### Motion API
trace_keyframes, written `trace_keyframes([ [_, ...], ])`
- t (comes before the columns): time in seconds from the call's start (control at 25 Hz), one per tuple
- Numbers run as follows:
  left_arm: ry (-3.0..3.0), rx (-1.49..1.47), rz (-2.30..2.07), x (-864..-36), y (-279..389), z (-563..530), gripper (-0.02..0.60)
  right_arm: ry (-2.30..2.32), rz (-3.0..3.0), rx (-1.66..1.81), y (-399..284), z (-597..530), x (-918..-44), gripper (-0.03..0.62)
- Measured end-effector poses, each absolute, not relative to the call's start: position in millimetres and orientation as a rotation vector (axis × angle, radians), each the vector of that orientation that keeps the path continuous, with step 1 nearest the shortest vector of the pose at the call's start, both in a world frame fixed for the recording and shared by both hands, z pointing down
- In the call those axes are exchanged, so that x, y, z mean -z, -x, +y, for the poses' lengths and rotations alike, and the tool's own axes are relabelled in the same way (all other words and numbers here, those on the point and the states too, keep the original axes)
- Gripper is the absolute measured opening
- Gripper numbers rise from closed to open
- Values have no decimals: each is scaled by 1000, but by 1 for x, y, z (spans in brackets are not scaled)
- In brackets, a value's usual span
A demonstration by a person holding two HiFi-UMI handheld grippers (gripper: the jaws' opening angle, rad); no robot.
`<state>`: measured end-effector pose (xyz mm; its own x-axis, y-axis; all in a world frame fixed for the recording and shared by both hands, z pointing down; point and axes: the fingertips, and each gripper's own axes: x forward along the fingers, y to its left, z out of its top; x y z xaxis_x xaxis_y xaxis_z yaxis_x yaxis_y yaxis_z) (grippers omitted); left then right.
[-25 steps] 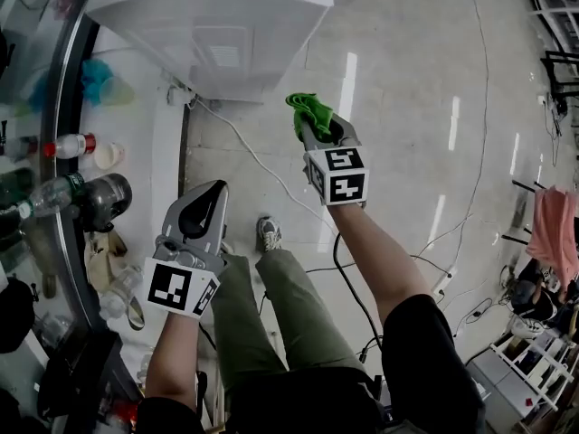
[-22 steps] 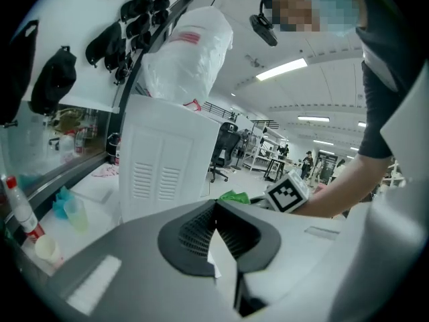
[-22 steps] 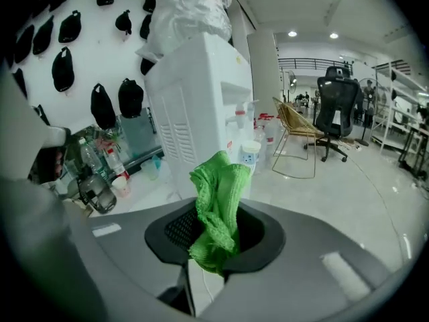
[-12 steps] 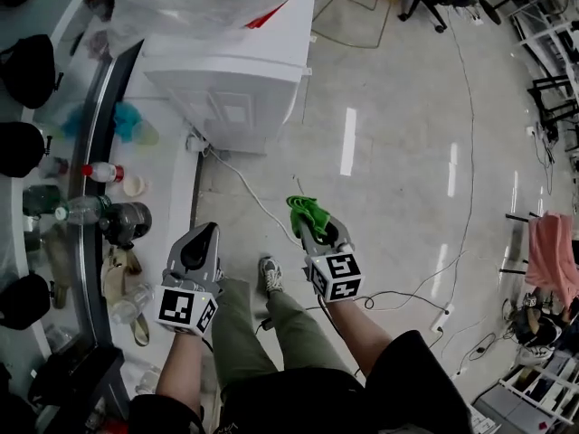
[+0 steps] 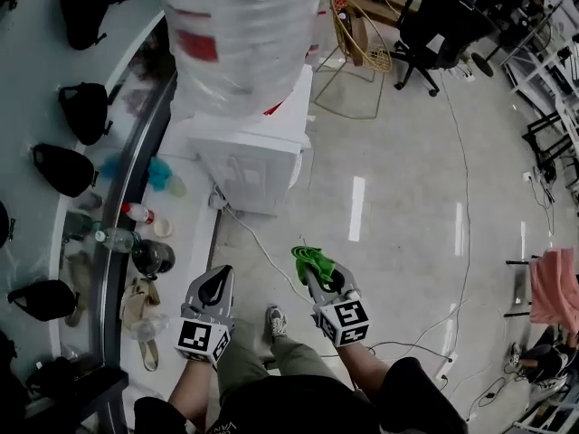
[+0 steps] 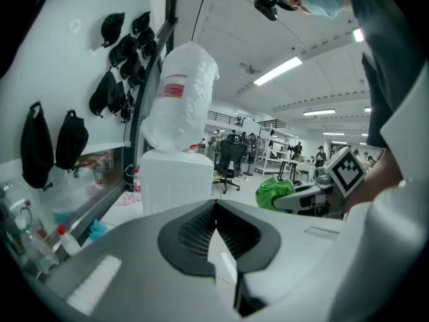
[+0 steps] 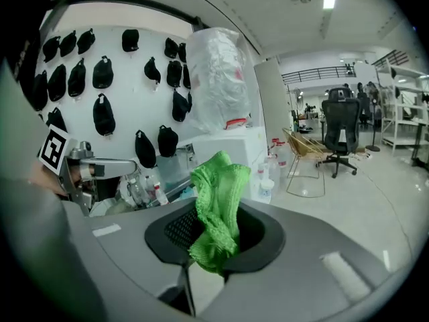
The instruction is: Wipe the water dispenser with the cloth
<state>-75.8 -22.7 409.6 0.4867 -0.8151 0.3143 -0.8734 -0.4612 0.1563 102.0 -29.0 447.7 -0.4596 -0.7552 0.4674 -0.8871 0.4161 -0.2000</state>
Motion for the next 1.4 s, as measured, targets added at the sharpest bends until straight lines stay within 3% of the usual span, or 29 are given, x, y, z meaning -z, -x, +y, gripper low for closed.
trace_keyframes([
  [0.72,-2556,-229,-1498,-313,67,17,2,-1519,-2558,-416,-119,-5,-311,92],
  [1.4,-2564,-185,-1559,-280,63,23,2,-1454,-2656,-344,-107,3,-275,91],
])
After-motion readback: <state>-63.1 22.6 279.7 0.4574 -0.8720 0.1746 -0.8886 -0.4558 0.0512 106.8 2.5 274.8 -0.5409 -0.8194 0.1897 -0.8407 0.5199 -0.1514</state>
